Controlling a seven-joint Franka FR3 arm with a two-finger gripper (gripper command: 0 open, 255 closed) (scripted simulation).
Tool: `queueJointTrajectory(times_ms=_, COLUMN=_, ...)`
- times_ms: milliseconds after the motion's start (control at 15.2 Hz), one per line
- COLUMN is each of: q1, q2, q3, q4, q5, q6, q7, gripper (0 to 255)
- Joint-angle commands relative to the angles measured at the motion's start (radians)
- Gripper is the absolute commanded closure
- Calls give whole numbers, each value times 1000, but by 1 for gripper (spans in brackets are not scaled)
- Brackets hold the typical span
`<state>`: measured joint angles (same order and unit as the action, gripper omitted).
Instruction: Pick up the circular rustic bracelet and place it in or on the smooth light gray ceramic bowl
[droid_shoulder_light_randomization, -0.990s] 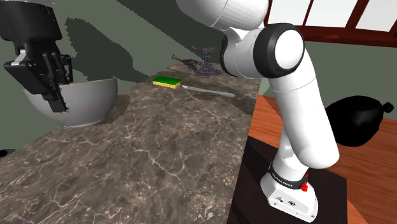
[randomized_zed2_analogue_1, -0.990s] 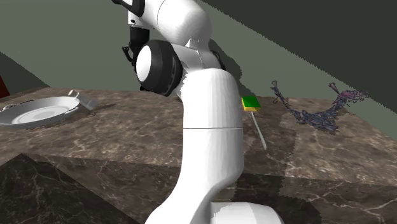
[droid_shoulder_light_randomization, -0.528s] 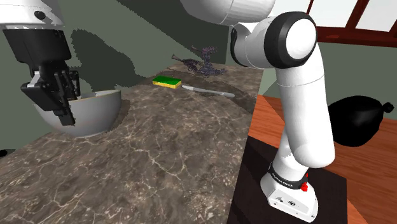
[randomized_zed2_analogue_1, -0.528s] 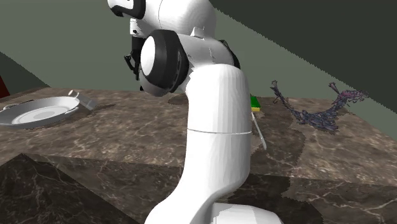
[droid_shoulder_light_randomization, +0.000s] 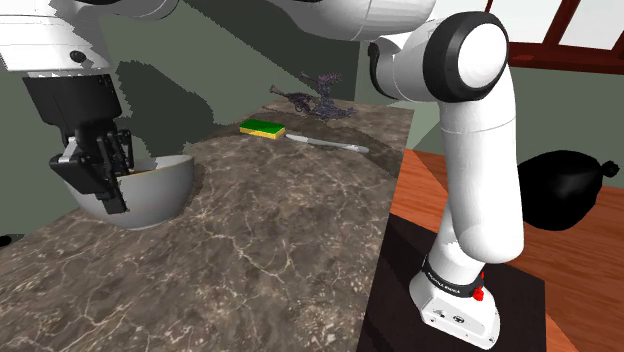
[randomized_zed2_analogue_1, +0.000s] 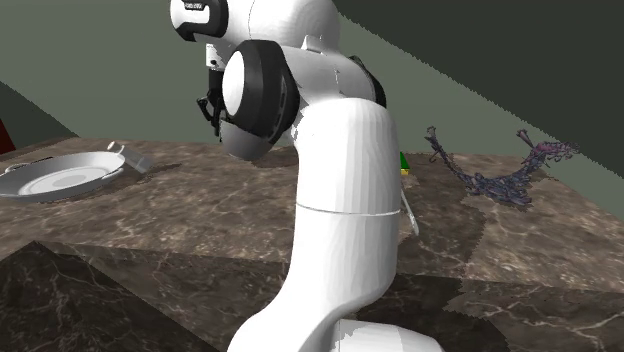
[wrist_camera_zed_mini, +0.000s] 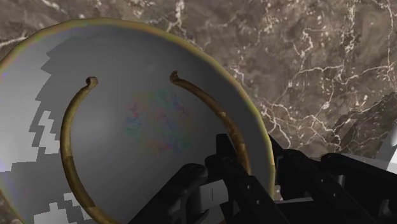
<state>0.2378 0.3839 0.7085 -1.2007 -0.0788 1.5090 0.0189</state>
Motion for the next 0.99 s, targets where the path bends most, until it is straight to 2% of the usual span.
queueJointTrajectory(times_ms=0, q1=0, q2=-1, q3=0, q4=-1, q5=0, q6=1, q7=0, gripper=255)
queueJointTrajectory(times_ms=198, q1=0, q2=-1, q3=0, q4=-1, q5=0, q6=1, q7=0, gripper=255)
queueJointTrajectory(times_ms=264, q1=0, q2=-1, q3=0, q4=0, q5=0, q6=1, q7=0, gripper=0)
queueJointTrajectory(times_ms=594, q1=0, q2=-1, q3=0, q4=-1, q5=0, q6=1, q7=0, gripper=0)
queueJointTrajectory(times_ms=858, q1=84, q2=98, q3=-11, q4=284, q5=-61, q6=-189, q7=19, gripper=0)
queueJointTrajectory(times_ms=924, q1=85, q2=98, q3=-12, q4=284, q5=-61, q6=-188, q7=19, gripper=0)
